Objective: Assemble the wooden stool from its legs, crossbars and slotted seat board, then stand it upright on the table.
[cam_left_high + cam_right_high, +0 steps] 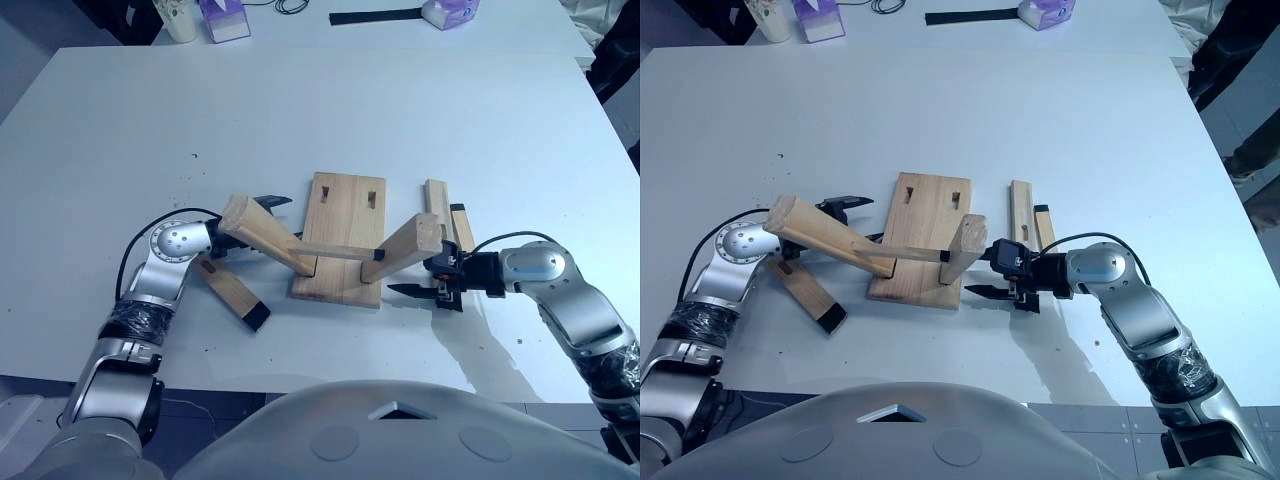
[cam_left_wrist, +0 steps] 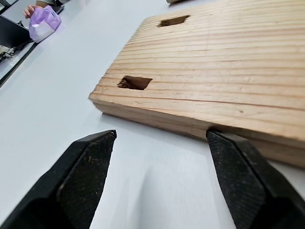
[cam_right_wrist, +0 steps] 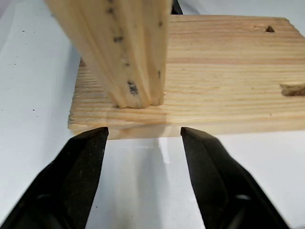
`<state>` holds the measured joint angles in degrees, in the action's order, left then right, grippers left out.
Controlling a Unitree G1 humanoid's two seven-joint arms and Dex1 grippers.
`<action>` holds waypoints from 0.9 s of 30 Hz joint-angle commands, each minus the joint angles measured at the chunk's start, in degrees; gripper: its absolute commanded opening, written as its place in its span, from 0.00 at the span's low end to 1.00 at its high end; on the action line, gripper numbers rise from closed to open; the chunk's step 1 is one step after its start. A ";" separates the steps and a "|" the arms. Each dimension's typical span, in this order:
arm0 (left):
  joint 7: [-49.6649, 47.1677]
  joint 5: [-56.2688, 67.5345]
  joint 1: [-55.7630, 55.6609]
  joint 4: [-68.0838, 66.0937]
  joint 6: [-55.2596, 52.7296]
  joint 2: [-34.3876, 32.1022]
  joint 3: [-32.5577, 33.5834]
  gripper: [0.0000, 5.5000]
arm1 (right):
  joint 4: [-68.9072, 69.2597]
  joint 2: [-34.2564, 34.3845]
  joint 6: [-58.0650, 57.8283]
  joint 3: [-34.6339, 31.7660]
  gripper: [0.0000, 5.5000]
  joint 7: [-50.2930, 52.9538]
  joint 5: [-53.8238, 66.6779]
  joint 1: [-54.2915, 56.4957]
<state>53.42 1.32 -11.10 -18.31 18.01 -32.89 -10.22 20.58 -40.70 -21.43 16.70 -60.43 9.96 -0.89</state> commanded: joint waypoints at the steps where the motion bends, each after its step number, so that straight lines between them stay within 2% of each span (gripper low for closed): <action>1: -2.48 -1.18 -2.46 -2.58 -0.99 2.38 -0.55 0.64 | -0.54 0.99 0.02 1.95 0.51 0.94 -0.86 1.27; 6: -3.94 -1.04 -3.54 -4.36 -0.67 1.95 0.84 0.64 | -2.58 0.38 1.36 1.54 0.51 1.16 -1.28 1.76; 11: -5.29 1.22 -2.35 -2.61 -2.20 -1.32 5.76 0.64 | -8.16 -0.74 3.72 -1.82 0.51 1.64 -1.73 4.16; 17: -4.28 7.43 9.42 10.58 -9.59 -6.18 13.43 0.64 | -12.49 2.55 4.46 -7.09 0.51 6.03 0.28 8.33; 21: -0.30 11.33 17.58 19.21 -14.36 -9.66 15.11 0.64 | -18.16 6.84 4.99 -11.53 0.51 11.97 0.97 13.26; 27: 5.92 20.69 22.99 32.18 -25.14 -12.69 15.43 0.64 | -34.64 11.20 11.57 -11.59 0.51 18.85 -3.95 24.30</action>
<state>57.49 19.20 11.18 9.59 -3.45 -44.10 5.52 -8.24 -31.21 -12.33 5.15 -43.59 7.87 19.01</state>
